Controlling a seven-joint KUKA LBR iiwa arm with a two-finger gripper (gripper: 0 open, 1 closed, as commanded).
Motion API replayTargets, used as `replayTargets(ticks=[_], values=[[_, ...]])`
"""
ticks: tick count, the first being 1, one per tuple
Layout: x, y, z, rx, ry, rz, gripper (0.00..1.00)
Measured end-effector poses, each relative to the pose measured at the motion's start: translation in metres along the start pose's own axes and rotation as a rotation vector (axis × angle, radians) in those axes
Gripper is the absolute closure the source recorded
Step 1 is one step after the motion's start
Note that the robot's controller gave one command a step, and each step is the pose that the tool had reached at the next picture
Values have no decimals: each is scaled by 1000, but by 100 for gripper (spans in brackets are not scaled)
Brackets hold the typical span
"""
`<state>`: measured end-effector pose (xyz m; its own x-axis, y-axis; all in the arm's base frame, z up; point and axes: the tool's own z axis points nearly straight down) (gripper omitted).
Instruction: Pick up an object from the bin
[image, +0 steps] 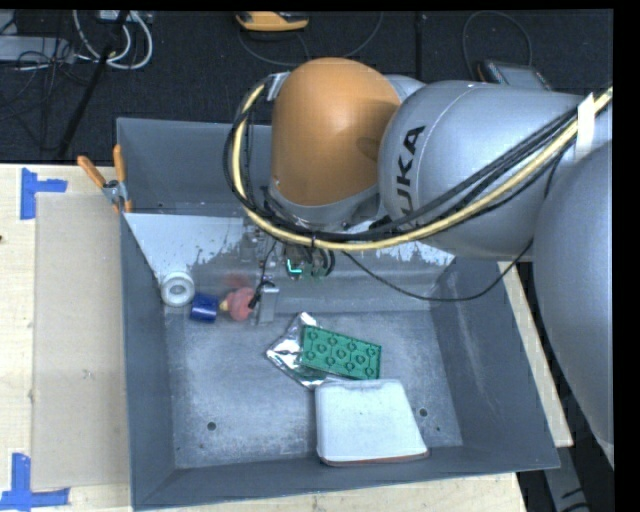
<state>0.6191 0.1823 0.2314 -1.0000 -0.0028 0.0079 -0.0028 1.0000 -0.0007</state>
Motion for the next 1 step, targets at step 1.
replayTargets(ticks=[1], values=[[30, -77, 165, 1, 0, 411, 0]])
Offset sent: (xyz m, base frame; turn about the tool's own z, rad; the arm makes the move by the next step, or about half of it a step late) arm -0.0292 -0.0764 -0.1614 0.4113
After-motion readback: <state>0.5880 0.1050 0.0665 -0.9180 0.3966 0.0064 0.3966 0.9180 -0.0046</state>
